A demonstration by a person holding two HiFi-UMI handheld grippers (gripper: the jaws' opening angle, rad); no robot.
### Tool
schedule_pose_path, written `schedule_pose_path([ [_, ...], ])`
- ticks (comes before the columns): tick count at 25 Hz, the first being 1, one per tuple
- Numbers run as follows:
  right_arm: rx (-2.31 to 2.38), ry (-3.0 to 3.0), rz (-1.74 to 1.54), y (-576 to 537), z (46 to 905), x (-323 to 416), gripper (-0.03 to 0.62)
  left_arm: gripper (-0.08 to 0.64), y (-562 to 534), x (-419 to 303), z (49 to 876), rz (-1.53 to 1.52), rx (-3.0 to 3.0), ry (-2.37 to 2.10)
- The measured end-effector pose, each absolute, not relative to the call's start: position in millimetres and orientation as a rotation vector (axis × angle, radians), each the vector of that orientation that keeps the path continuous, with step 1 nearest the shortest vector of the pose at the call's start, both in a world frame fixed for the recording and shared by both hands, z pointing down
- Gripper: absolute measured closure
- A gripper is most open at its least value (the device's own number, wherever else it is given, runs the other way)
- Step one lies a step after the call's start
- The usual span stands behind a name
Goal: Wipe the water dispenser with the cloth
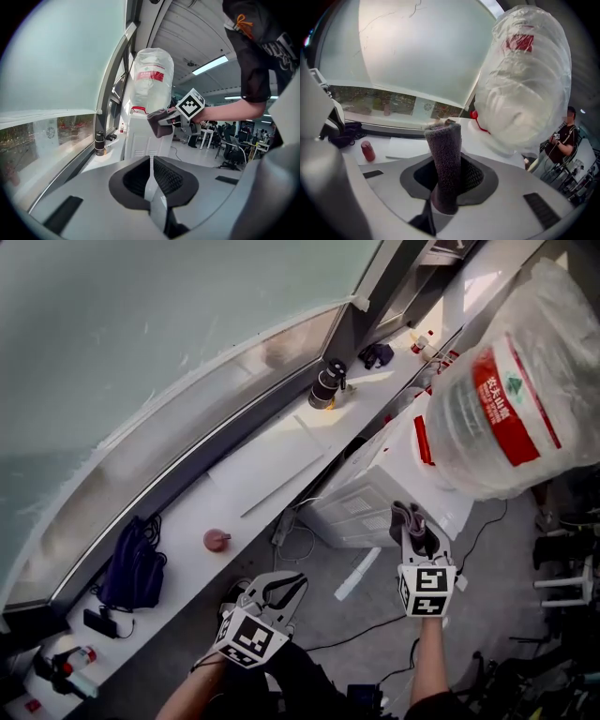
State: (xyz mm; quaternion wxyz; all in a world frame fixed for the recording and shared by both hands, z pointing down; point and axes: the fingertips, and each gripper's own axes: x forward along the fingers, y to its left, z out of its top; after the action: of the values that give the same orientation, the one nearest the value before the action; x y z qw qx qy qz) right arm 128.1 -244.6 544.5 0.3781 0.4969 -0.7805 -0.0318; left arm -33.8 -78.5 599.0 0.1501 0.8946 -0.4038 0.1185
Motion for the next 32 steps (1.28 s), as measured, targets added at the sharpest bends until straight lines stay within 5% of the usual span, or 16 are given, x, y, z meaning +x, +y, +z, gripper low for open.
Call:
schedule_pose_path([
  [8,1.305,-1.922,-0.190,-263.9,535.3,145.8,0.491,0.529,-75.6,-20.4,596.1,0.341,2.577,-1.150],
  [32,1.192,-1.824,-0.058,-274.6,770.5,154.0,0.492,0.529,-106.8,-16.9,623.2,0.305,2.545,-1.215],
])
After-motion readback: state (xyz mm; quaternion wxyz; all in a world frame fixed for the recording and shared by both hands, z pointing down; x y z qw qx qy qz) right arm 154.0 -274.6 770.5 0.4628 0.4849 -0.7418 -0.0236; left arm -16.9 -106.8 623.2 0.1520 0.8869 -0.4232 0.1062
